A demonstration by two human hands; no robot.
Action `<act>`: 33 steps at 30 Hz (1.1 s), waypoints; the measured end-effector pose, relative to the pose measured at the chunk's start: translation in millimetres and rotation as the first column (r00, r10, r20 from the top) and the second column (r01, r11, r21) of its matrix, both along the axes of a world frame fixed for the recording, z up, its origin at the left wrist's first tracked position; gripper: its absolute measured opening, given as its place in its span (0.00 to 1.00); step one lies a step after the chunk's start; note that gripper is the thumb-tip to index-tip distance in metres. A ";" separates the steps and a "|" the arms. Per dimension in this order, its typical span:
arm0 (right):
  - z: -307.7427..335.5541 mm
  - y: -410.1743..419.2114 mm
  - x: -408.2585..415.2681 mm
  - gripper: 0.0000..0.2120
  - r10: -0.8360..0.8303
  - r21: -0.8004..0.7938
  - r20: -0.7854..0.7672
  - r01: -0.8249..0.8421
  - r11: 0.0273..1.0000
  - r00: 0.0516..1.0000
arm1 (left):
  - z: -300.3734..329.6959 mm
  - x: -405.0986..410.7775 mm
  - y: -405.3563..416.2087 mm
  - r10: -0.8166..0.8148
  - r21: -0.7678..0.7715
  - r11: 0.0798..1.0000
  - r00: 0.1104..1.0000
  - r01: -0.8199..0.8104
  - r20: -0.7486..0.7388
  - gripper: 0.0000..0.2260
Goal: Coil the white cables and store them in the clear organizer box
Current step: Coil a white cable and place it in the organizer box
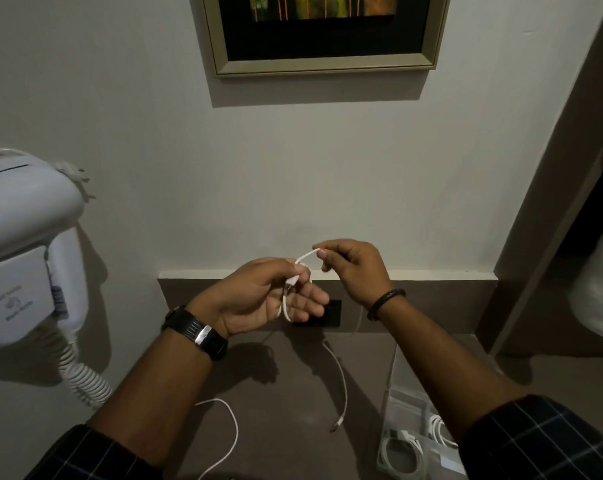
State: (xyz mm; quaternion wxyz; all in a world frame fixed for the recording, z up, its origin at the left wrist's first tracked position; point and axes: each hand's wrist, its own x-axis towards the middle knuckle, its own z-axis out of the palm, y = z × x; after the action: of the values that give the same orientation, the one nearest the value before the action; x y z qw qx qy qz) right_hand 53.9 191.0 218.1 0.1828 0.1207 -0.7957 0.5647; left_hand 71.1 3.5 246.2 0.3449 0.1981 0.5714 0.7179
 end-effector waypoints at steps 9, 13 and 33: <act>-30.5 -52.1 44.1 0.12 0.197 0.400 0.067 -0.207 0.893 0.978 | 0.7 -24.8 6.0 0.454 0.165 0.886 0.881 -0.433 -0.130 0.11; 18.2 -17.0 34.9 0.08 0.152 0.576 -0.084 -0.076 0.814 0.985 | -0.1 -21.3 -5.2 0.243 -0.250 0.865 0.799 -0.436 -0.550 0.11; -1.5 -38.0 37.5 0.11 0.218 0.414 0.113 -0.246 0.877 0.969 | 6.3 -26.7 1.7 0.518 0.077 0.852 0.815 -0.517 -0.261 0.13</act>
State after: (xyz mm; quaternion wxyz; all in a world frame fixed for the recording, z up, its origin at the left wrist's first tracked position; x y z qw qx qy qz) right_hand 91.4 153.0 216.7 0.0579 0.2342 -0.8845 0.3993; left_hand 44.5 5.2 252.6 0.0547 0.1325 0.6446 0.7510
